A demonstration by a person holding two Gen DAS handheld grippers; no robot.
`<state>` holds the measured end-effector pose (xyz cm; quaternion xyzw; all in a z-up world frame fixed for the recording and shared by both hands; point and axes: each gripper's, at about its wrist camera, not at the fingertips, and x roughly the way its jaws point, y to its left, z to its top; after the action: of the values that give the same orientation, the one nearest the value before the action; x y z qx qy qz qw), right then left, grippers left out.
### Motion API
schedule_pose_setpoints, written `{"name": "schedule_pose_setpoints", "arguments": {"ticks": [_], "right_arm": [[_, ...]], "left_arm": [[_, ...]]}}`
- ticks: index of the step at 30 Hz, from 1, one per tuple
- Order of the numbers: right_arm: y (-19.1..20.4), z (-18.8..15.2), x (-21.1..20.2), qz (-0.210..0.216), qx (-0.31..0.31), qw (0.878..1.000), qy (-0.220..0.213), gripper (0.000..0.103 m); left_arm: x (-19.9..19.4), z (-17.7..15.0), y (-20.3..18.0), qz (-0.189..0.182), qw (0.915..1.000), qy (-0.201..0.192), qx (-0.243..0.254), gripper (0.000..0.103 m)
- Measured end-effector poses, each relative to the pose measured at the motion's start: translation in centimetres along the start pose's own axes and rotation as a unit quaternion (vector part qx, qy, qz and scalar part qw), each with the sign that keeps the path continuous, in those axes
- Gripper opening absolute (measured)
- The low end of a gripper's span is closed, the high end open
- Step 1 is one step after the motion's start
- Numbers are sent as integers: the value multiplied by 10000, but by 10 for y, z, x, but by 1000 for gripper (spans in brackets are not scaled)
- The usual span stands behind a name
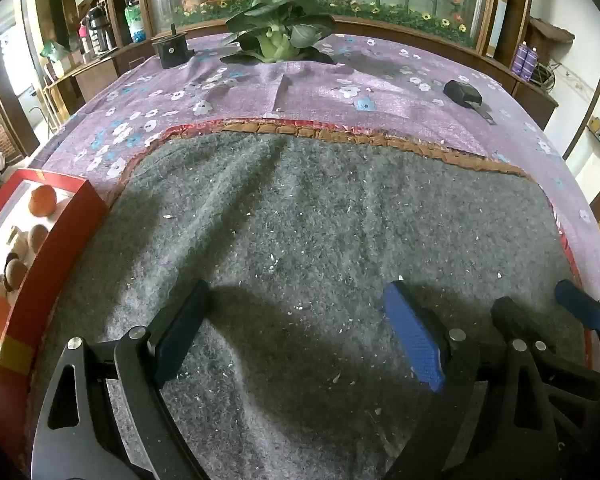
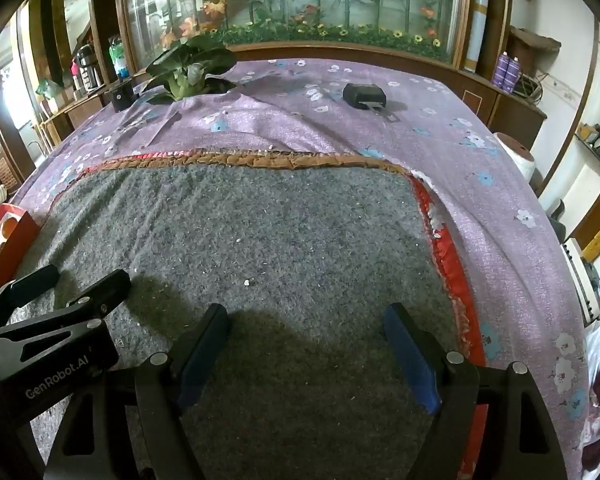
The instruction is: Organize fruits
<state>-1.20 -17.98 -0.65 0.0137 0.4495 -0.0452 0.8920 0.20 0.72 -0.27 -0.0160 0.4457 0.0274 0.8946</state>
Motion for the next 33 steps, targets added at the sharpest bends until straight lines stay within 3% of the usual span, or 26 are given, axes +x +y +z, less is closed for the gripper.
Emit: {"name": "schedule_pose_setpoints", "arguments": {"ticks": [33], "right_arm": [[-2,0,-1,11,11,10000,-5,80]], "left_arm": [[-1,0,-1,-6,10000,-1,-6,90]]}}
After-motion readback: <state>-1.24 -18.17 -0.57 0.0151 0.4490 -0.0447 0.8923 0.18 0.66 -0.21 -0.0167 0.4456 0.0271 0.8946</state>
